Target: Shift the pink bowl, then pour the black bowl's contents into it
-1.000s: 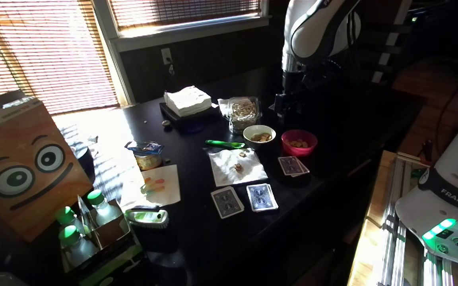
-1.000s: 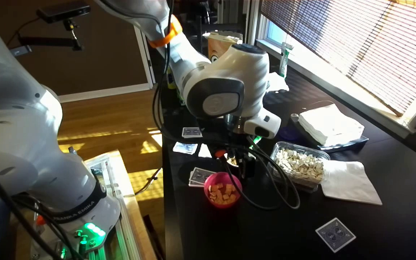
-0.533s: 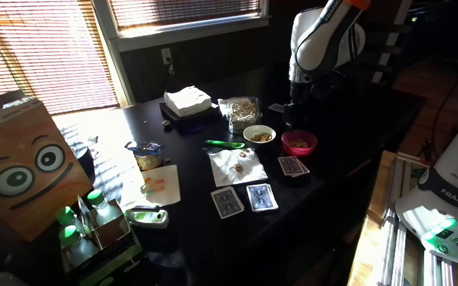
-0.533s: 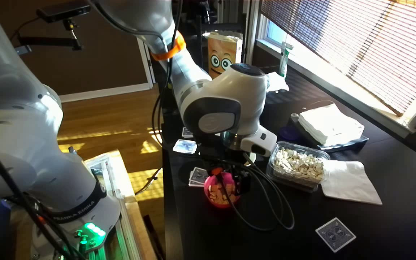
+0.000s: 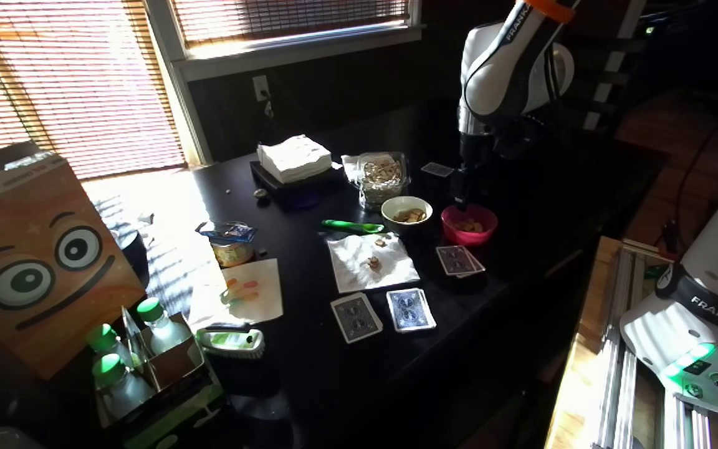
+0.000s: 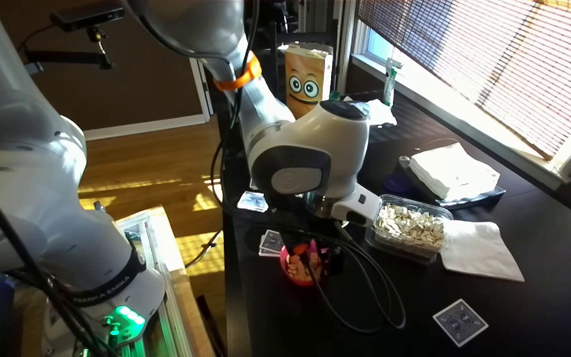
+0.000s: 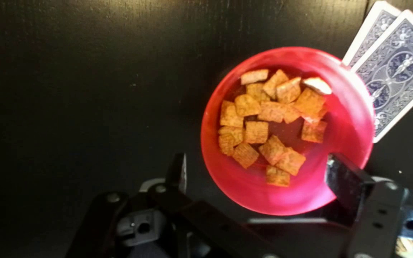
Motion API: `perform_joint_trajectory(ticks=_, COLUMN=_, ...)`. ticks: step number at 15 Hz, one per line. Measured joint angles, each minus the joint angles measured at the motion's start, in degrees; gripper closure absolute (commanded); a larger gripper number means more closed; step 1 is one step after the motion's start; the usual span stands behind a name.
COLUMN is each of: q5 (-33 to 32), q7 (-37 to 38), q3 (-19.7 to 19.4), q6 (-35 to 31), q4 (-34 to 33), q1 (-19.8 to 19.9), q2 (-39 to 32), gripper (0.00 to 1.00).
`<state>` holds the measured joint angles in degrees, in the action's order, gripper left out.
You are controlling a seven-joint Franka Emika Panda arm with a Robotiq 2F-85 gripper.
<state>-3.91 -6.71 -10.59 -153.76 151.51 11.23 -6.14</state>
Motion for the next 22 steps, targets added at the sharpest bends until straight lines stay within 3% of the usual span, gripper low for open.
perform_joint_trajectory(ticks=9, q5=8.69, q7=-10.19, q3=0.69, q6=-4.17, q4=-0.33, q1=3.7, q2=-4.42, gripper=0.0)
perform_joint_trajectory(ticks=10, q5=9.72, q7=-10.86, q3=1.06, q6=-4.44, q4=-0.42, q1=4.05, q2=-4.83, gripper=0.08)
perform_joint_trajectory(ticks=11, q5=10.69, q7=-11.45, q3=1.52, q6=-4.64, q4=-0.51, q1=4.45, q2=-5.2, gripper=0.28)
perform_joint_trajectory(ticks=14, q5=13.07, q7=-12.79, q3=2.74, q6=-5.22, q4=-0.94, q1=5.55, q2=-6.0, gripper=0.49)
perform_joint_trajectory(ticks=15, q5=13.62, q7=-13.07, q3=3.14, q6=-5.33, q4=-1.11, q1=5.93, q2=-6.17, gripper=0.56)
perform_joint_trajectory(ticks=17, q5=14.35, q7=-13.47, q3=3.66, q6=-5.59, q4=-1.32, q1=6.45, q2=-6.4, gripper=0.53)
perform_joint_trajectory(ticks=18, q5=14.65, q7=-13.65, q3=3.89, q6=-5.66, q4=-1.41, q1=6.7, q2=-6.45, gripper=0.6)
perform_joint_trajectory(ticks=19, q5=14.91, q7=-13.78, q3=4.03, q6=-5.7, q4=-1.53, q1=6.87, q2=-6.47, gripper=0.59)
perform_joint_trajectory(ticks=21, q5=15.19, q7=-13.99, q3=4.38, q6=-5.71, q4=-1.82, q1=7.29, q2=-6.48, gripper=0.83)
perform_joint_trajectory(ticks=22, q5=15.27, q7=-14.02, q3=4.54, q6=-5.75, q4=-1.9, q1=7.45, q2=-6.49, gripper=0.84)
